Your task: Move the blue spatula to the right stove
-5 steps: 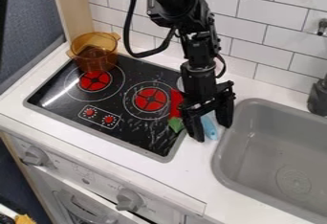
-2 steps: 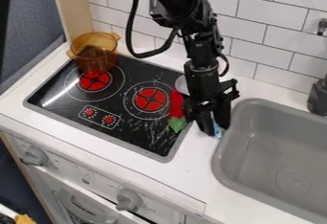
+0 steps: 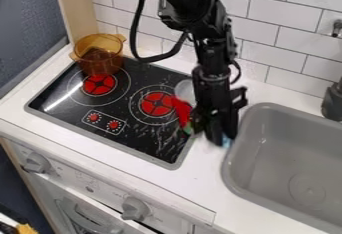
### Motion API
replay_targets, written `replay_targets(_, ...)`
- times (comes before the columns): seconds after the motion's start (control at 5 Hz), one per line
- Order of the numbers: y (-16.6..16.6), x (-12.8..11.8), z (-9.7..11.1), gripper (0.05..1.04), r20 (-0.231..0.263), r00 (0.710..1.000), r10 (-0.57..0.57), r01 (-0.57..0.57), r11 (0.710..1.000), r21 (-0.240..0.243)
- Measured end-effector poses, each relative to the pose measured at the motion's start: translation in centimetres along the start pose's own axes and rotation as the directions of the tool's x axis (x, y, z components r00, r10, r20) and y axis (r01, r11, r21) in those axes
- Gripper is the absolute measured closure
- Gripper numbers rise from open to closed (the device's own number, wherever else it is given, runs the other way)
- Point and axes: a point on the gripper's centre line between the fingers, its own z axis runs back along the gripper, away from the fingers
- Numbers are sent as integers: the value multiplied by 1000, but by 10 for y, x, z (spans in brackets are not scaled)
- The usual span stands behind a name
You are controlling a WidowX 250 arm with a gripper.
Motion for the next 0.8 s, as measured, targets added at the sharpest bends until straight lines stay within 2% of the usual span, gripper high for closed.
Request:
replay_targets(0.2, -7, -16, 30, 758, -26, 999, 18, -21, 995, -93)
replay_targets(0.4, -7, -30, 37, 758, -103, 995, 9, -20, 994, -105)
replay_targets(0.6, 2, -51, 46, 758, -221, 975, -7, -16, 995, -102)
replay_targets(0.8, 23, -57, 44, 759, -323, 945, 46, -62, 997, -38)
